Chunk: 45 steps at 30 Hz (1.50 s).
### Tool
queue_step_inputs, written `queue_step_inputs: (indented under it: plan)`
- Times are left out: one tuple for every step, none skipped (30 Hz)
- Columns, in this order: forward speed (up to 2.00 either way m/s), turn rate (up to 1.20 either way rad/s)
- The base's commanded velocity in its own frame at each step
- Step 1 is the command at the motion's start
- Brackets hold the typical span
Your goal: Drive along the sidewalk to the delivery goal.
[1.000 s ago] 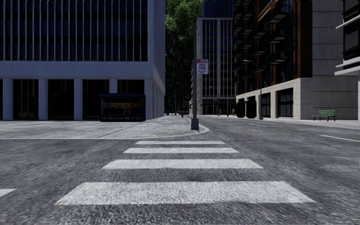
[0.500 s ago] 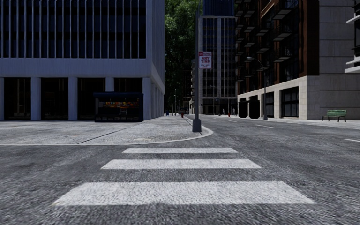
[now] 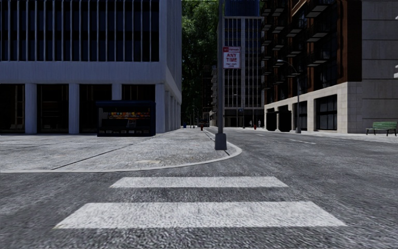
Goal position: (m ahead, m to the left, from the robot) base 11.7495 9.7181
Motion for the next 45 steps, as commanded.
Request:
queue_step_inputs:
  plan:
    - [2.00,0.00]
    - [2.00,0.00]
    - [2.00,0.00]
    - [2.00,0.00]
    - [2.00,0.00]
    - [2.00,0.00]
    - [2.00,0.00]
    - [2.00,0.00]
    - [2.00,0.00]
    - [2.00,0.00]
    - [2.00,0.00]
    - [2.00,0.00]
    - [2.00,0.00]
    - [2.00,0.00]
    - [2.00,0.00]
    - [2.00,0.00]
    - [2.00,0.00]
    - [2.00,0.00]
    - [2.00,0.00]
    - [2.00,0.00]
    - [2.00,0.00]
    - [2.00,0.00]
    - [2.00,0.00]
    - [2.00,0.00]
    - [2.00,0.00]
    - [2.00,0.00]
    - [2.00,0.00]
    - [2.00,0.00]
    - [2.00,0.00]
    - [2.00,0.00]
    - [2.00,0.00]
    - [2.00,0.00]
    - [2.00,0.00]
    - [2.00,0.00]
    - [2.00,0.01]
    - [2.00,0.07]
    - [2.00,0.10]
    - [2.00,0.24]
    - [2.00,0.33]
    - [2.00,0.41]
    - [2.00,0.53]
    - [2.00,0.63]
    - [2.00,0.63]
    - [2.00,0.67]
    - [2.00,0.67]
